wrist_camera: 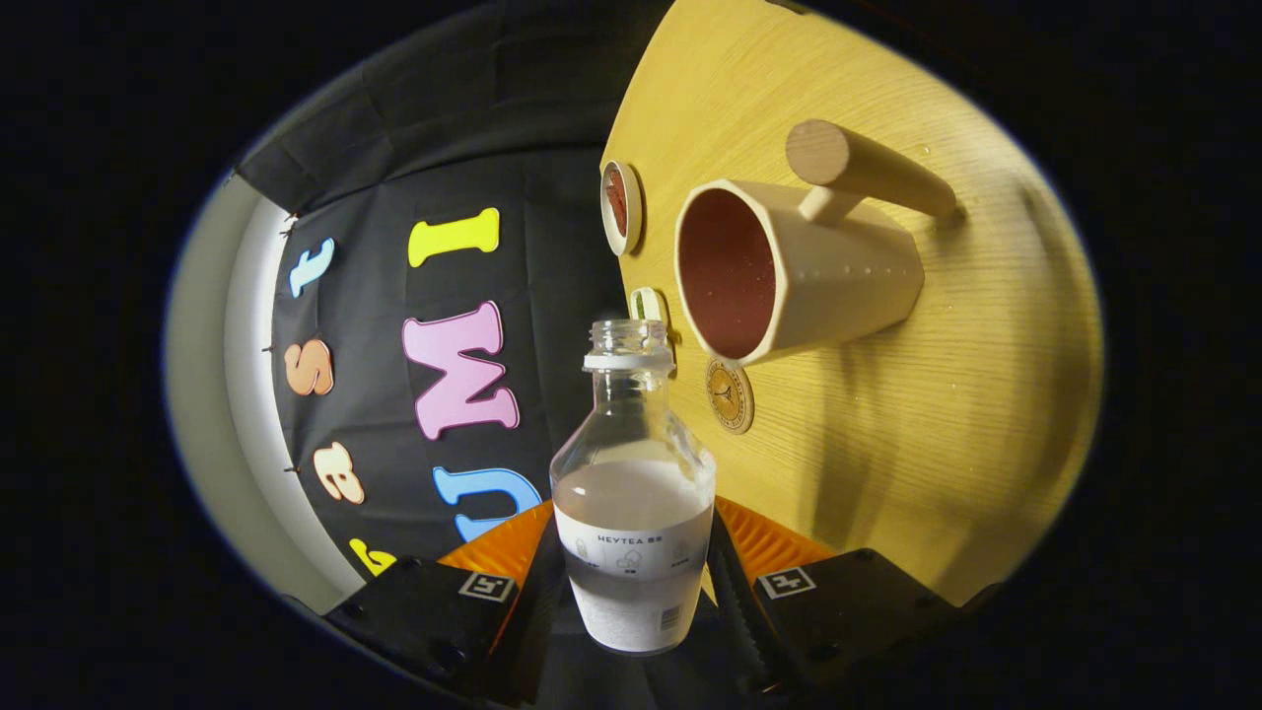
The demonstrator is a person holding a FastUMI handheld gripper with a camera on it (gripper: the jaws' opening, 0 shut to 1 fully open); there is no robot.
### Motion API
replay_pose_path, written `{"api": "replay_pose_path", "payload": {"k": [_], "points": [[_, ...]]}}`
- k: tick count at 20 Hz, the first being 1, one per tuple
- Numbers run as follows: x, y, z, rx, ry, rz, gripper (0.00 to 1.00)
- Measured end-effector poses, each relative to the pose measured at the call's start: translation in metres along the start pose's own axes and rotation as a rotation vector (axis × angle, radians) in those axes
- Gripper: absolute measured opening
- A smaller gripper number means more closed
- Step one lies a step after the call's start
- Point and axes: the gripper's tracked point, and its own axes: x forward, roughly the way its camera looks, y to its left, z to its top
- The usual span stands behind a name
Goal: Take the bottle from table, then pour the juice into the cup, finally place the bottle on the coaster
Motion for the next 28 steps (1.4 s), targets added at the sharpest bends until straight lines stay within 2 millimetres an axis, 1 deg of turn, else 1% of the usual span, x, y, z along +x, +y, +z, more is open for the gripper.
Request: {"api": "replay_pose_path", "payload": {"k": [5, 10, 13, 20, 28], "points": [[0.000, 0.005, 0.005, 0.081, -0.022, 0.009, 0.74], [-0.001, 0.009, 0.009, 0.126, -0.029, 0.011, 0.74], [0.002, 0.014, 0.012, 0.169, -0.044, 0.020, 0.74], [0.006, 0.020, 0.009, 0.233, -0.056, 0.019, 0.74], [0.005, 0.033, 0.006, 0.293, -0.045, 0.021, 0.74]]}}
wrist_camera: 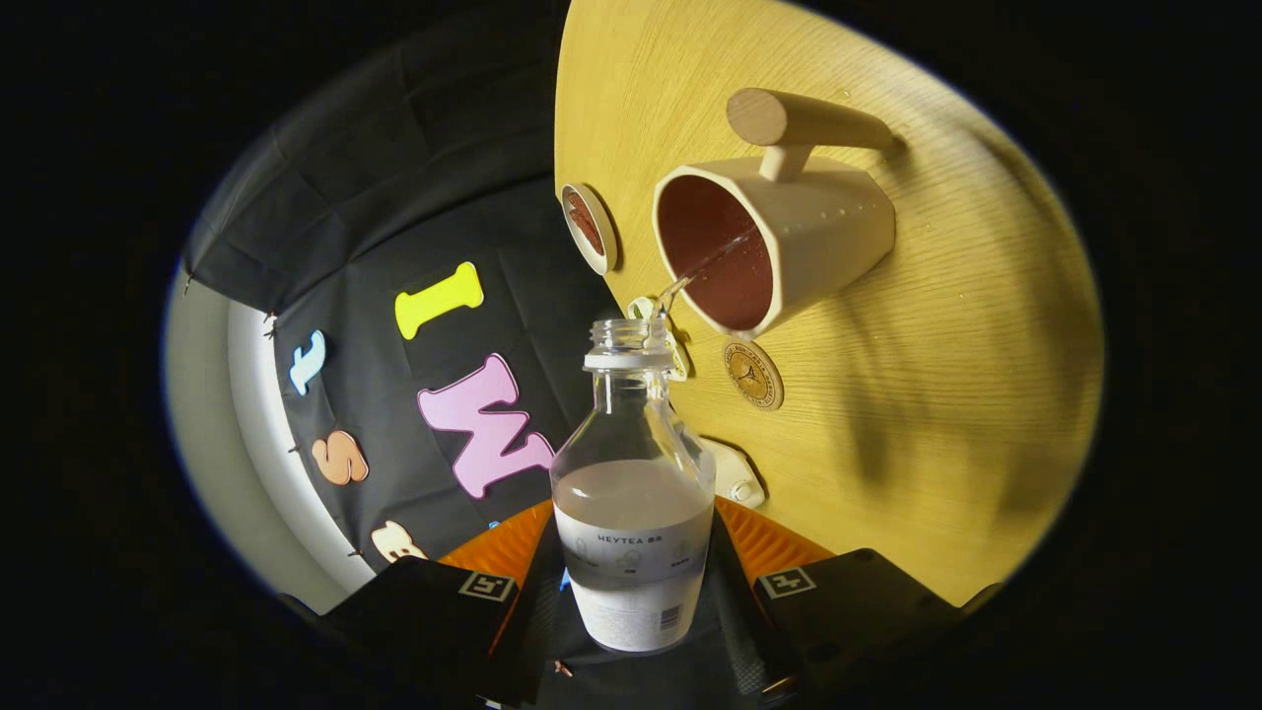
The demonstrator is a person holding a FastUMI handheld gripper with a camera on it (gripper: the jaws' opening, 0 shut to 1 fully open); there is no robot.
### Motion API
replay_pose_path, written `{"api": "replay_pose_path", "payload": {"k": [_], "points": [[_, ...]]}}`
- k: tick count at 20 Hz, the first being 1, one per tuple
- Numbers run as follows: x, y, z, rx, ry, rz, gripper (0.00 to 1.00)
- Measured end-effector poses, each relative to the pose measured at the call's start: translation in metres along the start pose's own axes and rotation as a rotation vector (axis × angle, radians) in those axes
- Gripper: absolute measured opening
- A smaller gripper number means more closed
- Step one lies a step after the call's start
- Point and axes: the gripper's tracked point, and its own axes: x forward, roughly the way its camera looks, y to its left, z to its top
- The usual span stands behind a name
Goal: Take the bottle from table, then pour the juice into the cup, finally place the bottle on the coaster
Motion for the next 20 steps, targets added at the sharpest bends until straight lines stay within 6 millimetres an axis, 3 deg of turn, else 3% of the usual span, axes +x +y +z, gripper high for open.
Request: {"api": "replay_pose_path", "payload": {"k": [6, 13, 20], "points": [[0.000, 0.006, -0.003, 0.044, 0.010, -0.010, 0.74], [0.006, 0.027, -0.015, 0.096, 0.034, -0.005, 0.74], [0.003, 0.038, -0.014, 0.165, 0.024, 0.009, 0.74]]}}
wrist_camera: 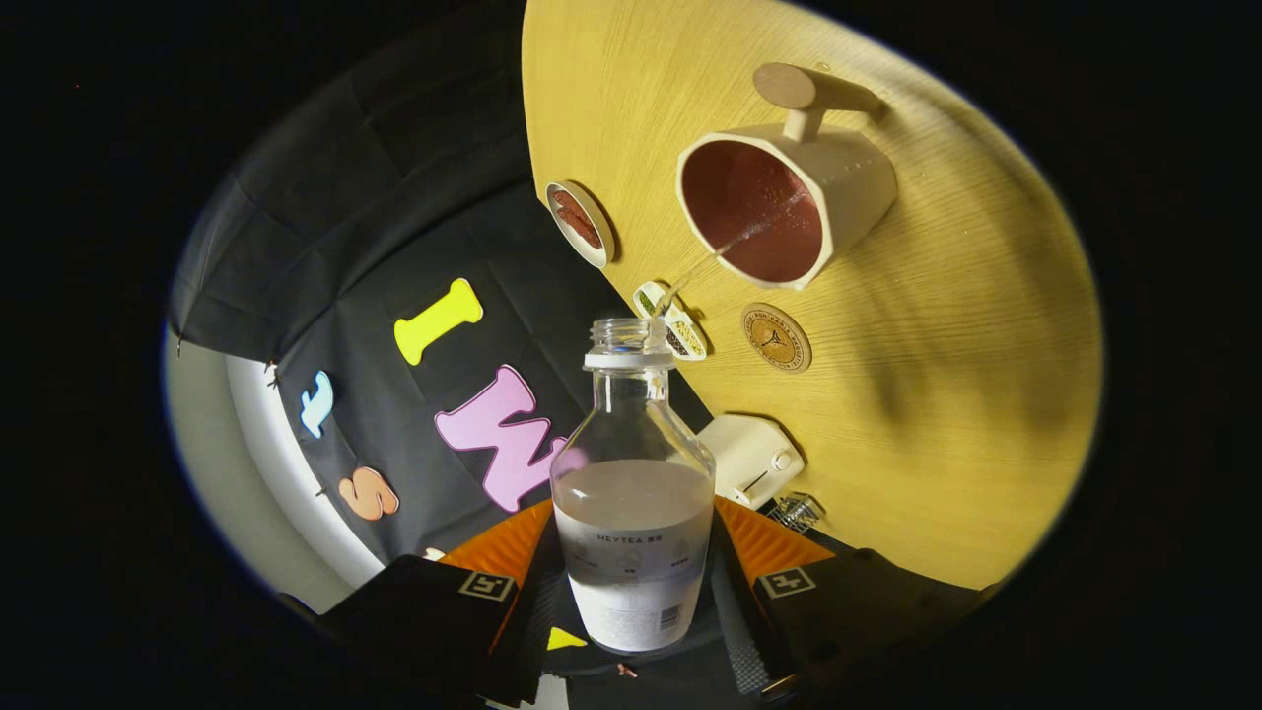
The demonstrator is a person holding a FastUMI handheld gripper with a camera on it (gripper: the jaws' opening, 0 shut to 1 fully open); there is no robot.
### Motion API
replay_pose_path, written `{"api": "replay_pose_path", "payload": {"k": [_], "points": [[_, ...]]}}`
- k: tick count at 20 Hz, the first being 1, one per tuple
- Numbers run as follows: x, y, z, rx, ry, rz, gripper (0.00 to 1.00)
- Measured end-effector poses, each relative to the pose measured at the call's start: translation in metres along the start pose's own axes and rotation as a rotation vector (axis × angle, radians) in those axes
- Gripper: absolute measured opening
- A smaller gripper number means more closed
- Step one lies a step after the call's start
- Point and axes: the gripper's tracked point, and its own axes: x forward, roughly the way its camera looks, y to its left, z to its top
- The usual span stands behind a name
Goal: Take the bottle from table, then pour the juice into the cup, finally place the bottle on the coaster
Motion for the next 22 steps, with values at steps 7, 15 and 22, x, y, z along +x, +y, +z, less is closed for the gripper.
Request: {"api": "replay_pose_path", "payload": {"k": [7, 15, 22], "points": [[-0.005, 0.004, -0.001, 0.066, -0.007, 0.007, 0.74], [-0.007, 0.014, 0.021, 0.158, -0.057, 0.041, 0.74], [-0.002, 0.012, 0.036, 0.171, -0.082, 0.032, 0.74]]}}
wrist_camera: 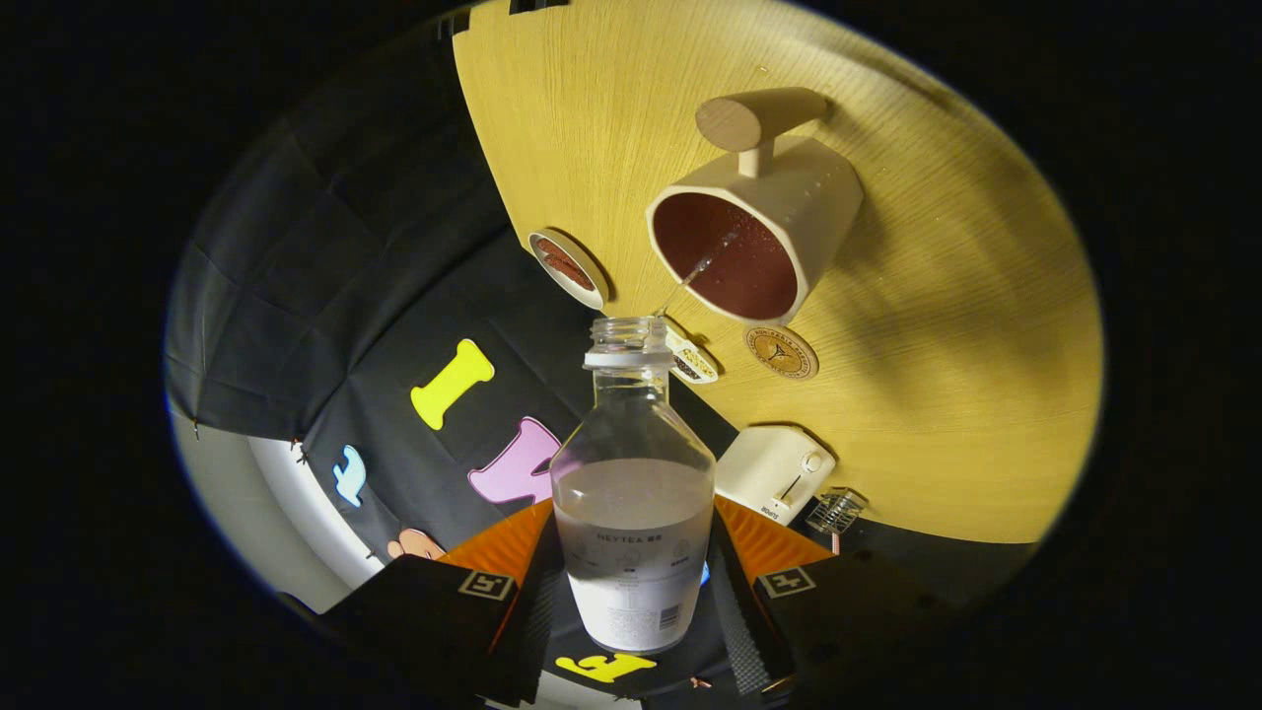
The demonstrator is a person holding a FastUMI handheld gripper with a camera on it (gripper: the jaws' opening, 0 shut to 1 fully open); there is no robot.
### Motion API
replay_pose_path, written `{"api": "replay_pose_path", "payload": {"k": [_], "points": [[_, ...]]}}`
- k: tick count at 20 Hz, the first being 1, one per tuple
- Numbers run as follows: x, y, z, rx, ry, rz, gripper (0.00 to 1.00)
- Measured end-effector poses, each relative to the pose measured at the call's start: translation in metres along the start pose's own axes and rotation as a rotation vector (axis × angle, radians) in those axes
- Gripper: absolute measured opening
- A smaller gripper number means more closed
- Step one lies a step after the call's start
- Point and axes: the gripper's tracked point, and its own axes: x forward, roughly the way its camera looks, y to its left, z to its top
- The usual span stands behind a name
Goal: Take the bottle from table, then pour the juice into the cup, finally place the bottle on the coaster
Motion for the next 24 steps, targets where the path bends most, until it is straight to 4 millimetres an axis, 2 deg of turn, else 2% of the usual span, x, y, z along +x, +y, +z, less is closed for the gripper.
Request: {"api": "replay_pose_path", "payload": {"k": [8, 11, 19, 24], "points": [[0.006, -0.008, 0.001, -0.031, 0.008, -0.018, 0.74], [0.006, -0.015, 0.001, -0.096, 0.007, -0.027, 0.74], [0.001, -0.030, 0.006, -0.482, -0.021, -0.025, 0.74], [-0.005, -0.023, 0.001, -0.759, -0.054, 0.039, 0.74]]}}
